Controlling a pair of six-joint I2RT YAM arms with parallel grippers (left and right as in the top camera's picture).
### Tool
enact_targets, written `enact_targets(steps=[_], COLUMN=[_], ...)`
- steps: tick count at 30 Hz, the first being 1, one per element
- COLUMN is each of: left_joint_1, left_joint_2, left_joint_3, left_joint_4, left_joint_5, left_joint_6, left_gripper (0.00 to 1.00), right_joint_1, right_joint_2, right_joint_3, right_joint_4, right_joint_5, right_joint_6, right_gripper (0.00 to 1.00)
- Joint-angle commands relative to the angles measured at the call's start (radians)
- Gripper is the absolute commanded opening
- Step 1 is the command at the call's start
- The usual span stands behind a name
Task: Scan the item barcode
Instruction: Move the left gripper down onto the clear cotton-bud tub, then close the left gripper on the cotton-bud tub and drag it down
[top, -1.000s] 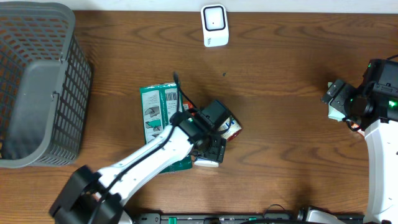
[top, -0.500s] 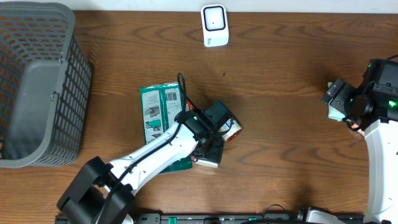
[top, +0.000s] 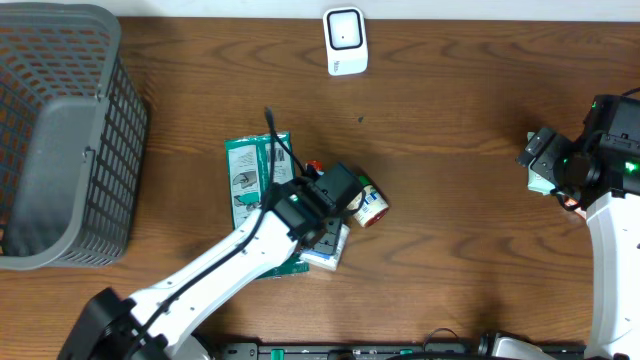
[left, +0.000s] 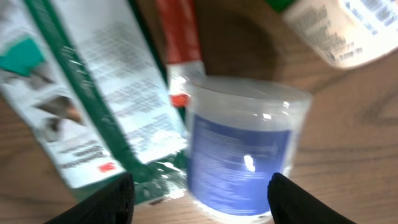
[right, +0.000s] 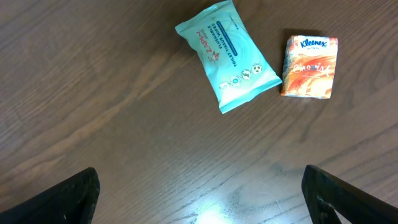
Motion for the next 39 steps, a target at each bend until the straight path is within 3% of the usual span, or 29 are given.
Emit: enact_targets(steps=[1,4,6,13,24,30,39], left_joint_1=[0.0,0.0,-0.003,-0.005,-0.006,-0.006,-0.006], left_joint_2=[-0.042,-0.042,-0.033,0.017,0.129,0.1,0.013], left_joint_3=[0.003,0.003,0.002,-0.013,-0.016,-0.01,-0.006], left_joint_4=[0.001,0.022,0.024,0.01,0.02,0.02,0.013], left_joint_5=[-0.049,0.099,0.124,-0.106,-0.093,0.037,0.051], left_joint_6=[0.013,0.011,-0.019,-0.034,-0.062,-0.062,-0.063], left_gripper=[0.68,0.67,0.6,0.34,0.34,0.34,0.34], right_joint_1=[-0.004,-0.004,-0.004,-0.004,-0.004,-0.004,-0.004], right_joint_2=[-0.006,-0.006,-0.006,-0.006,-0.006,-0.006,-0.006], right_joint_3=[0.01,0.01,0.01,0.01,0.01,0.01,0.01], right_joint_4=[-0.001,-0.001,-0.001,-0.001,-0.001,-0.001,-0.001], right_joint_5=[0.017,0.017,0.017,0.017,0.017,0.017,0.017], right_joint_6=[-0.013,-0.013,-0.013,-0.013,-0.013,-0.013,-0.013], right_gripper=[0.99,0.99,0.99,0.99,0.99,0.99,0.99])
